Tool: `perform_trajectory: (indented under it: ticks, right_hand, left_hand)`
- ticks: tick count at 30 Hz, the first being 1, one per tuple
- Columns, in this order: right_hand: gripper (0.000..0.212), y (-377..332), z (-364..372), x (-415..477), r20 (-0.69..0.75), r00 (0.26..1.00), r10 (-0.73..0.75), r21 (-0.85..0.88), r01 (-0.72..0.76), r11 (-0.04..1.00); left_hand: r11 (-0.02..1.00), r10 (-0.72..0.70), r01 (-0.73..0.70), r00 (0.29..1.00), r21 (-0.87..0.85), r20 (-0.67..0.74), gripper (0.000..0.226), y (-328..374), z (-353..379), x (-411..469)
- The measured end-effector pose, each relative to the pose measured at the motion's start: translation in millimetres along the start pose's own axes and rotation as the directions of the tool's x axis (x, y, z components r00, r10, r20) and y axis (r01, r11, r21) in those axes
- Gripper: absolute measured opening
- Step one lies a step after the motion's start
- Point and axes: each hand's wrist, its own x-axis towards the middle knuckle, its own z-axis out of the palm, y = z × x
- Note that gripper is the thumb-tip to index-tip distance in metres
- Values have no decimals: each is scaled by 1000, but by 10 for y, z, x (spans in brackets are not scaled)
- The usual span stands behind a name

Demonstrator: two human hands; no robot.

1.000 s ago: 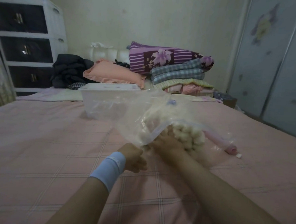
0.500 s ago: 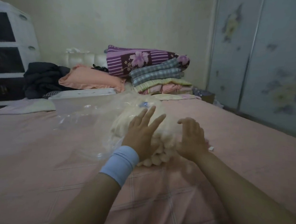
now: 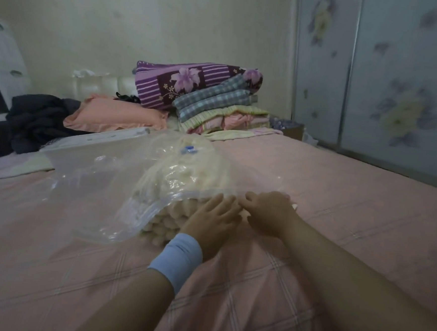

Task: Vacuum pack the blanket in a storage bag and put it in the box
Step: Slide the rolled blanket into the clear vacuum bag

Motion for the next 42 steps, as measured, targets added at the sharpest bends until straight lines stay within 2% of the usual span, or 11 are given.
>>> perform_trajectory:
  ticks: [4,11,13,15,19,25,28,32,36,39,42]
  right_hand:
    - [23,-57,42,-7,246,958,144,-187,-99,977]
    - [18,6,-89,88,391,914,108,-101,-74,992]
    - [10,14,-181,55,268,963,15,-110,15,994]
    - [28,11,-205,-50,100,992,-83,-85,92,992]
    - [37,-31,-211,-296,60,985,-162,-96,167,981]
    - [16,38,-331,-380,-255,951,-172,55,192,980]
    - [14,43,-406,-218,-373,926,64,260,39,965]
    - [64,-200,-508,33,-332,887,321,432,-160,888]
    - [56,-416,-559,243,-326,909,260,187,-208,960]
    - [15,-622,-642,369,-372,903,216,104,-191,976]
    - [9,-758,-492,341,-277,950,145,166,-101,981]
  left_hand:
    - [999,-18,14,993,37,119,46,16,128,-5]
    - [983,99,-115,989,142,111,45,-130,321,36]
    - [984,100,-126,975,126,197,47,-195,360,146]
    - [990,66,-90,975,104,211,51,-236,318,333]
    - [999,-48,52,946,-4,321,55,-268,293,771]
    - [985,-10,68,940,-158,341,53,-96,156,870]
    - [960,-8,69,976,-273,219,54,-128,75,621]
    - [946,40,-108,975,-307,-219,20,-292,-46,104]
    - [950,-224,82,851,-301,-475,18,-458,-275,-333]
    - [763,-585,468,793,-447,-169,66,-704,-267,-499]
    - [573,-574,601,780,-557,251,79,-825,-112,-720]
